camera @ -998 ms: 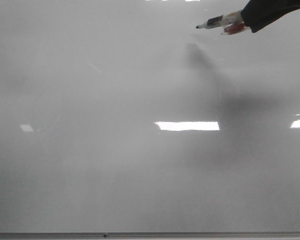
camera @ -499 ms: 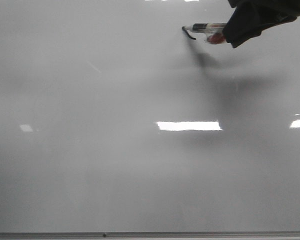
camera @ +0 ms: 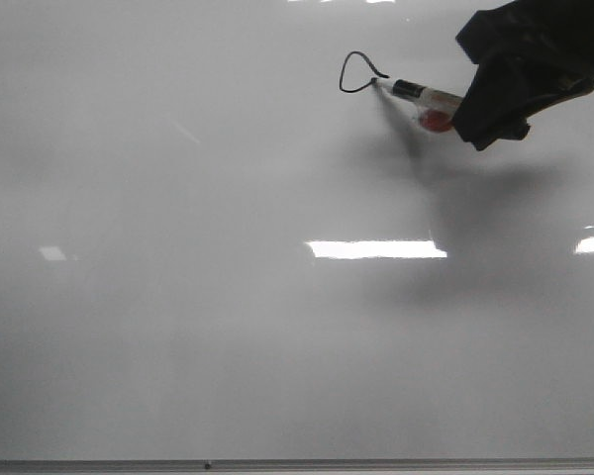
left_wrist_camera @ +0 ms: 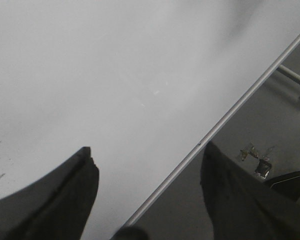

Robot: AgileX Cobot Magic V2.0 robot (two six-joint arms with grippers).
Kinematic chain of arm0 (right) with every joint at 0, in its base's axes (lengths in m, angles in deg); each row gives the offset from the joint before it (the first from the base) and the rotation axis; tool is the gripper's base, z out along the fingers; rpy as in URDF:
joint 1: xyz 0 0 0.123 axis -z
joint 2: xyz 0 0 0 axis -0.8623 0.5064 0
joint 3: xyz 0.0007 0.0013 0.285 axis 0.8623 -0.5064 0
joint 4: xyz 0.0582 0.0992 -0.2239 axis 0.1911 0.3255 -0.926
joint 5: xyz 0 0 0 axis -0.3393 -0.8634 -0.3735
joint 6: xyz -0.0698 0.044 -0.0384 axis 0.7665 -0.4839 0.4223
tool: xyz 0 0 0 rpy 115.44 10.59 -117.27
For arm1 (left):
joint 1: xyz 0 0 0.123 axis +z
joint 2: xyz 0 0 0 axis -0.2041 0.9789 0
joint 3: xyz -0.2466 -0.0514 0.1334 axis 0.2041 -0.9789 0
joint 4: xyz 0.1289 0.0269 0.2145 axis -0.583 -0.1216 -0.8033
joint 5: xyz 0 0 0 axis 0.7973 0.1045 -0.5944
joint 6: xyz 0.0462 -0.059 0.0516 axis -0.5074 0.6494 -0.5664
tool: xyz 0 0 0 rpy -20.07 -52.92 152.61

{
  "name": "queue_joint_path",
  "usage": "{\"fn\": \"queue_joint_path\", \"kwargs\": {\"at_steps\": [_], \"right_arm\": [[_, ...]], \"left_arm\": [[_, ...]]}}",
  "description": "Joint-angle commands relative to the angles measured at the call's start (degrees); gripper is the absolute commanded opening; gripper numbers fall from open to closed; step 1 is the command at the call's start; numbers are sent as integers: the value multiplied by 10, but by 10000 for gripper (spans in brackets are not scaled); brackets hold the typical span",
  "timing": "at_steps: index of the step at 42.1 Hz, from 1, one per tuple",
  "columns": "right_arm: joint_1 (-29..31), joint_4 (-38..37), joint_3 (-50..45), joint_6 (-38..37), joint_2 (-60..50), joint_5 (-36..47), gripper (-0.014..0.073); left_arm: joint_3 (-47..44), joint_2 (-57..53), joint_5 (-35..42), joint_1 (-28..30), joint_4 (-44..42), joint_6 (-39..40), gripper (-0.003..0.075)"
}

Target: Write number 9 on whiteboard

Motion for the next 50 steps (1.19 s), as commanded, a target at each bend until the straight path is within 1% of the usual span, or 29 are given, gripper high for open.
{"fn": "queue_joint_path", "kwargs": {"at_steps": [1, 7, 11, 15, 21, 24, 38, 45, 50], "right_arm": [[5, 3, 14, -10, -24, 37, -58], [4, 0, 13, -9, -17, 18, -58], [4, 0, 12, -9, -5, -11, -58], [-8, -4, -7, -9, 13, -31, -58], [-35, -11, -52, -9, 34, -21, -58], [-43, -11, -54, -9, 24, -21, -58], [-93, -10, -54, 6, -126, -49, -58], [-146, -10, -54, 48, -214, -106, -58], [-169, -10, -55, 53, -262, -140, -58]], "left_arm": [[16, -8, 33, 0, 13, 7, 440], [16, -8, 33, 0, 13, 7, 440], [16, -8, 33, 0, 13, 7, 440], [16, -8, 33, 0, 13, 7, 440], [16, -8, 33, 0, 13, 7, 440], [16, -8, 33, 0, 13, 7, 440], [16, -8, 33, 0, 13, 7, 440], [16, -8, 33, 0, 13, 7, 440], [16, -8, 33, 0, 13, 7, 440]]}}
